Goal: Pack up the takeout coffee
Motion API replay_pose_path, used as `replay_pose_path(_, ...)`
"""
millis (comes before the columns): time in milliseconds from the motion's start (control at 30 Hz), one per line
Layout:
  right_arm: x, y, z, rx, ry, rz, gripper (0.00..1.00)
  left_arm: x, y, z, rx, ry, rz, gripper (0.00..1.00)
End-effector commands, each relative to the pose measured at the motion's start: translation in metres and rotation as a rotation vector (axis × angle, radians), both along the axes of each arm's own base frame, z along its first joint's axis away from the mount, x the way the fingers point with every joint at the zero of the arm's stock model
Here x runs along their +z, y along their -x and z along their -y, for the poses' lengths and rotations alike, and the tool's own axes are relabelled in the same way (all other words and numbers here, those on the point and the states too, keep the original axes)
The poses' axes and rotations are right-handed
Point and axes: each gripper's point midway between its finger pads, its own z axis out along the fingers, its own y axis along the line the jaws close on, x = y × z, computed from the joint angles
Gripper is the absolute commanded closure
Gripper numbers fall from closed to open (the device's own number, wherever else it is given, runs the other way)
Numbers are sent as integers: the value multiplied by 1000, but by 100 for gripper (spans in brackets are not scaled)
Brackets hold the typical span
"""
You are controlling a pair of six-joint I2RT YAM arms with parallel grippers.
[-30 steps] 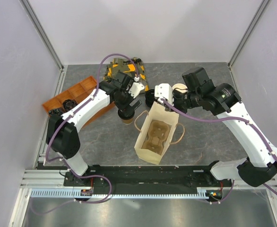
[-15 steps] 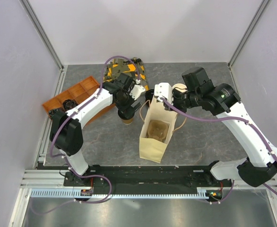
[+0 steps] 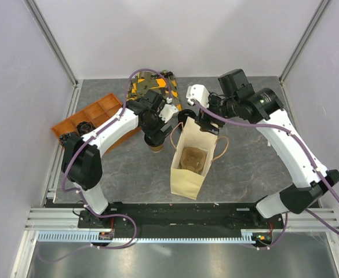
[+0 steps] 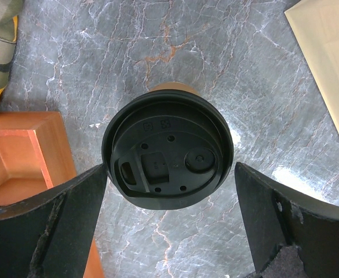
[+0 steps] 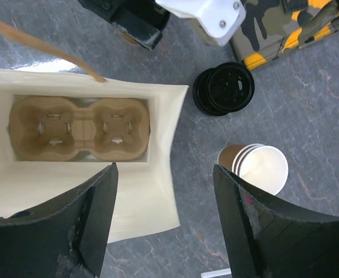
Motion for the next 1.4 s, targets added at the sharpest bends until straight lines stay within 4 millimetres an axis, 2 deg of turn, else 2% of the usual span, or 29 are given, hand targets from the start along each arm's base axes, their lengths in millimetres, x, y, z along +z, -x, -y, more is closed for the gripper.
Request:
replay_pose_path(0,-3,-15,6,27,14,-30,24,20,-10,8,-24,43,63,2)
replay_pose_path(267,-31,-10,12,99,90,-103,33,16,-8,7,-12,40,51,3)
replay_pose_path(367,-36,-9,11,106,95,-115,42,14,-9,8,-7,43,44,4)
replay_pose_path(400,-35,-11,10,104,90,-112,48,13,-9,9,-6,44,42,5)
replay_pose_path(500,-31,-12,8,96,73,-106,59,12,-7,10,-4,50,34,6)
replay_pose_path(567,-33,-11,7,101,71,-111,60,12,-8,11,-5,56,32,6)
replay_pose_path(700,-41,-8,7,112,74,-132,54,12,-9,12,2,59,31,6)
replay_pose_path(867,-46,-11,5,116,79,-135,58,14,-10,13,2,64,35,6)
replay_pose_path(933,-43,-13,4,117,75,-124,69,14,-9,12,4,64,33,7)
replay_pose_path(967,-42,-14,5,115,75,-120,86,17,-9,12,5,68,39,7)
replay_pose_path(1033,-33,-16,5,104,67,-99,100,18,-8,14,3,80,37,7)
replay_pose_path(1300,1,-4,5,113,14,-8,100,17,-10,15,2,81,45,9)
replay_pose_path(1367,0,-1,5,118,26,8,100,16,-13,15,6,78,53,9)
